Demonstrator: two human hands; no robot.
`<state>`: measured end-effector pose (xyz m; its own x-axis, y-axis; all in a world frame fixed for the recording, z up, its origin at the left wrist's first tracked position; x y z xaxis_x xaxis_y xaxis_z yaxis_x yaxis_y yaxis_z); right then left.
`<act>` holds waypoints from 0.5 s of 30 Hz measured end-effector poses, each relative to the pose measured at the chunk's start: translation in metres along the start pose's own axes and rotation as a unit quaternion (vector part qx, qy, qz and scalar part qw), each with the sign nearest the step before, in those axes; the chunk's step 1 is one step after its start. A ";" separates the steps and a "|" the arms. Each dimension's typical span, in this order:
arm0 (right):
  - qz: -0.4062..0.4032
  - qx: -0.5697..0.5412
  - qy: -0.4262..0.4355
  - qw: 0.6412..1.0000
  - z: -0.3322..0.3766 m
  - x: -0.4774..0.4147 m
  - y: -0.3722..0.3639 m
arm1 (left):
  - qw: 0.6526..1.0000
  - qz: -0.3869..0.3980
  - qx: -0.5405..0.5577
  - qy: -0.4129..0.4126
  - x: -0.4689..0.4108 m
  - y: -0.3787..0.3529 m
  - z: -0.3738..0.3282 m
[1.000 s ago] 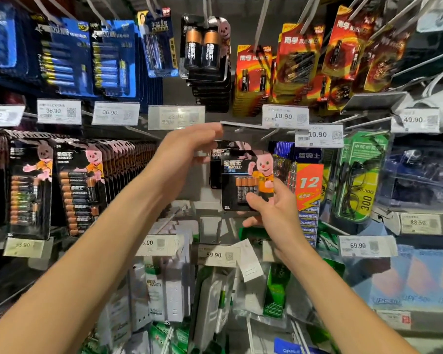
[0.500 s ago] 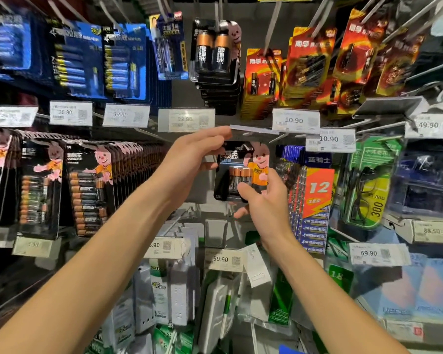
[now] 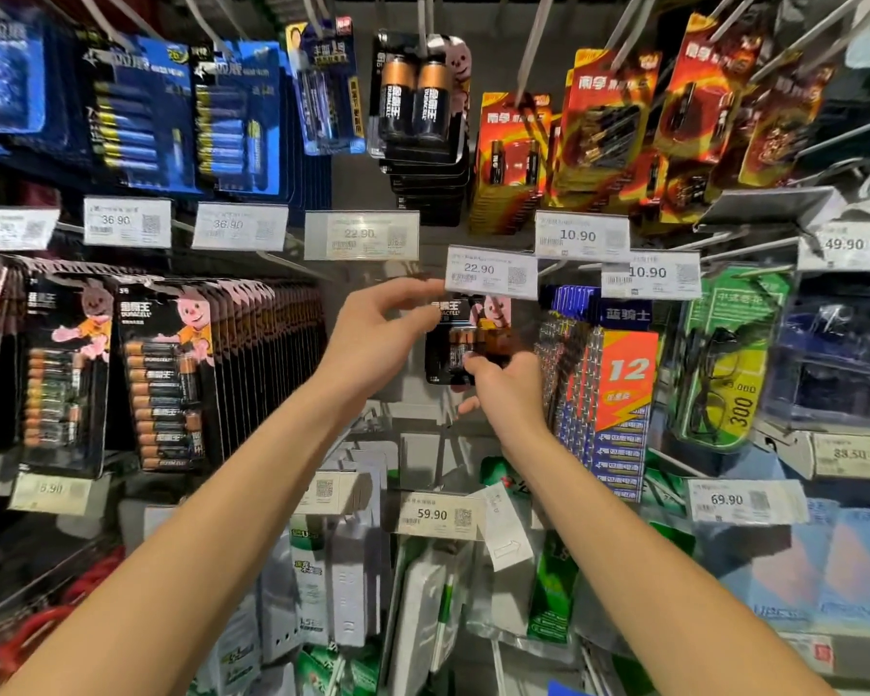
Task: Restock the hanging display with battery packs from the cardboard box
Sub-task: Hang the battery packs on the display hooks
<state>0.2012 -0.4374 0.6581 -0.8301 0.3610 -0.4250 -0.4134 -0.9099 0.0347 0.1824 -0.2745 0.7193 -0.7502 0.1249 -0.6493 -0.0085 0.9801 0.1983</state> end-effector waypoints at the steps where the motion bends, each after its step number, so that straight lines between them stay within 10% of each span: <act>1: -0.002 0.001 -0.003 1.000 -0.001 -0.002 -0.001 | 1.000 -0.007 -0.030 0.004 -0.003 -0.001 0.009; 15: 0.005 -0.037 -0.057 0.998 -0.006 -0.020 -0.009 | 0.976 0.048 -0.202 -0.063 -0.022 -0.027 0.061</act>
<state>0.2239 -0.4376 0.6609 -0.8731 0.3692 -0.3186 -0.3800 -0.9245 -0.0300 0.2392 -0.2940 0.6837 -0.6734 0.2557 -0.6936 -0.2221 0.8249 0.5198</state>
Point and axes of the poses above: each hand's wrist, its own x-axis away from the middle knuckle, its own y-axis out of the back of the hand, z = x × y, the point moved 4 cm from there along -x, towards the middle knuckle, and after that the axes turned 1 degree about z, right-handed, at the moved point
